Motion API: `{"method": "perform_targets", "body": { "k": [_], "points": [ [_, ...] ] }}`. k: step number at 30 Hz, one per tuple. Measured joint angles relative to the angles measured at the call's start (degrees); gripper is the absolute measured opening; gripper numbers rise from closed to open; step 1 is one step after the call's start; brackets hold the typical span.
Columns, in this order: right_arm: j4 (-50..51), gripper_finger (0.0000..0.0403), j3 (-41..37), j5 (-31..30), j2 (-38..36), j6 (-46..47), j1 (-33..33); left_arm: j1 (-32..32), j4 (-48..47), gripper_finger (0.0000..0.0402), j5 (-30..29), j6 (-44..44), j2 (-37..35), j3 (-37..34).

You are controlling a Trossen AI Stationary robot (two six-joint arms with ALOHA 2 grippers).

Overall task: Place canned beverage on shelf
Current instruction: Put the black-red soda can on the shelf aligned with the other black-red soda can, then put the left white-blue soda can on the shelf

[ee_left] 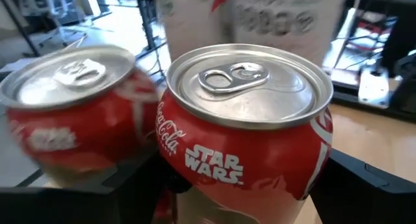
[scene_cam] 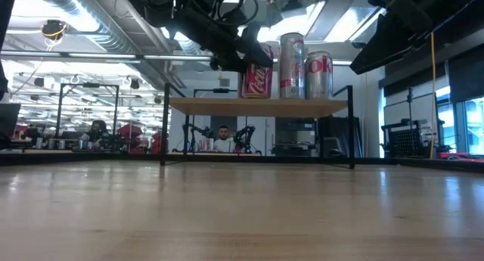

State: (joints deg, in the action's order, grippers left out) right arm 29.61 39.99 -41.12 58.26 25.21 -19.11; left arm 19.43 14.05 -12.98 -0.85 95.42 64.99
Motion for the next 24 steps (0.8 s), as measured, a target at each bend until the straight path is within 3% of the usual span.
{"method": "perform_targets", "body": {
  "k": [6, 15, 24],
  "points": [
    [0.0, 0.039, 0.0, 0.0, 0.0, 0.0, 0.0, 0.3, -1.1, 0.0317, -1.5, -0.5, 0.0, 0.0],
    [-1.0, 0.039, 0.0, 0.0, 0.0, -0.2, 0.0, 0.3, -0.8, 0.0365, -1.1, -1.1, 0.0, 0.0],
    [-1.2, 0.039, 0.0, 0.2, 0.0, -0.2, 0.0, -0.2, -0.2, 0.0368, -1.1, -0.1, -3.8, 1.2]
  ]
}}
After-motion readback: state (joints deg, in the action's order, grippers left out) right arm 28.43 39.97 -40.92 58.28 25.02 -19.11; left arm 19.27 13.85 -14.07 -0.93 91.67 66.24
